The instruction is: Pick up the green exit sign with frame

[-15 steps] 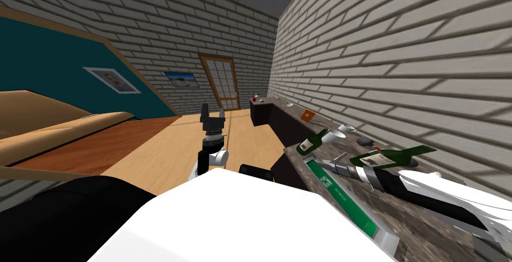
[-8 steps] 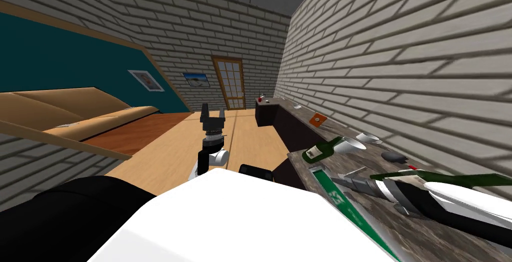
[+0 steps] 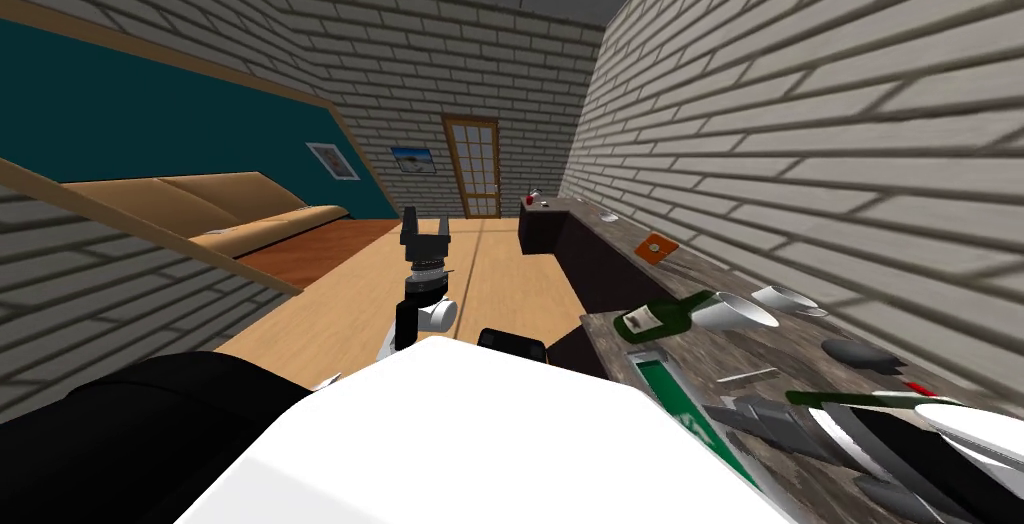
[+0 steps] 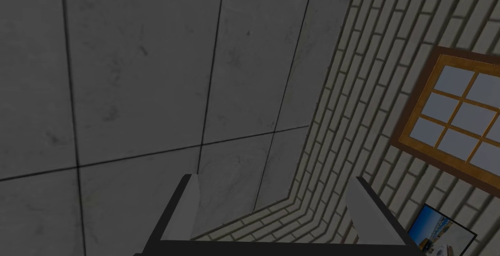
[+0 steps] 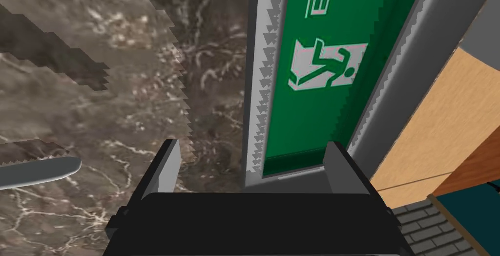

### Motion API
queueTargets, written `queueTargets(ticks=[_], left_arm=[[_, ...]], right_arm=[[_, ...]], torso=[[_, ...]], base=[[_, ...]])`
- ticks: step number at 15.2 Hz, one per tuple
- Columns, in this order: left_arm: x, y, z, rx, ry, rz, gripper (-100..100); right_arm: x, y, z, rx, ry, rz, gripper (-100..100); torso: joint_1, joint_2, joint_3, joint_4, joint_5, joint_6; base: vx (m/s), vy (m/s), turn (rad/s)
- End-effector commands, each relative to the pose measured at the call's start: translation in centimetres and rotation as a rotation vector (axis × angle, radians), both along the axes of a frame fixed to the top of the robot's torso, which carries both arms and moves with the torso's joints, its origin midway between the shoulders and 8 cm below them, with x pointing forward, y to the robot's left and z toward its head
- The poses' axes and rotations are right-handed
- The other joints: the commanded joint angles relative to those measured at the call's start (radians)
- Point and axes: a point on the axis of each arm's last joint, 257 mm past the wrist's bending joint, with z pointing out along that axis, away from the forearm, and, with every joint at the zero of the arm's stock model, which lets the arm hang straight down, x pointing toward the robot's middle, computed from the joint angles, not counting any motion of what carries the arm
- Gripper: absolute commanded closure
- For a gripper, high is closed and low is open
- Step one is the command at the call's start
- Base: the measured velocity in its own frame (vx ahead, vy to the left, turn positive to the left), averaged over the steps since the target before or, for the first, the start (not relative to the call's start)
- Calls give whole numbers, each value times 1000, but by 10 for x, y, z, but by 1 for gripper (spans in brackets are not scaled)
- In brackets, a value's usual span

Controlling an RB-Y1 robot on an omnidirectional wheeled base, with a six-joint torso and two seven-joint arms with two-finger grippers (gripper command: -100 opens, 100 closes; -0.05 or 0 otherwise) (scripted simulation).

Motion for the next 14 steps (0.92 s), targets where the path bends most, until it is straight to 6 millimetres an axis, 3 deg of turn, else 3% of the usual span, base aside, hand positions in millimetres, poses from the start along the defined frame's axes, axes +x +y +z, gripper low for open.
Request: queueTargets(ticks=[1, 2, 3, 6, 7, 8, 12, 13, 14], left_arm=[[0, 0, 0, 0, 0, 0, 0], [0, 0, 0, 0, 0, 0, 0], [0, 0, 0, 0, 0, 0, 0], [0, 0, 0, 0, 0, 0, 0], [0, 0, 0, 0, 0, 0, 0], [0, 0, 0, 0, 0, 0, 0], [0, 0, 0, 0, 0, 0, 0], [0, 0, 0, 0, 0, 0, 0], [0, 0, 0, 0, 0, 0, 0]], right_arm=[[-29, -4, -4, -6, 65, -6, -100], [-38, -5, -6, -7, 85, -8, -100], [-25, -4, -5, -5, 56, -4, -100], [-36, -3, -25, -7, 60, -16, -100], [-33, -3, -19, -4, 61, -13, -100], [-33, -3, -20, -5, 60, -14, 100], [-32, -6, -19, -14, 58, -16, 100], [-28, -4, -8, -5, 62, -6, 100], [-29, -8, -15, -19, 56, -13, 100]], torso=[[0, 0, 0, 0, 0, 0], [0, 0, 0, 0, 0, 0], [0, 0, 0, 0, 0, 0], [3, 0, 0, 0, 0, 0], [4, 0, 0, 0, 1, 0], [4, 0, 0, 0, 1, 0], [2, 1, 0, 0, -1, -1], [1, 1, 0, 0, -2, -1], [0, 1, 0, 0, -2, -1]], base=[[10, -24, 131], [6, -24, 135], [3, -17, 51], [7, 15, 58], [5, 18, 18], [2, 5, -1], [0, 0, 0], [-5, -10, -64], [-4, -9, -33]])
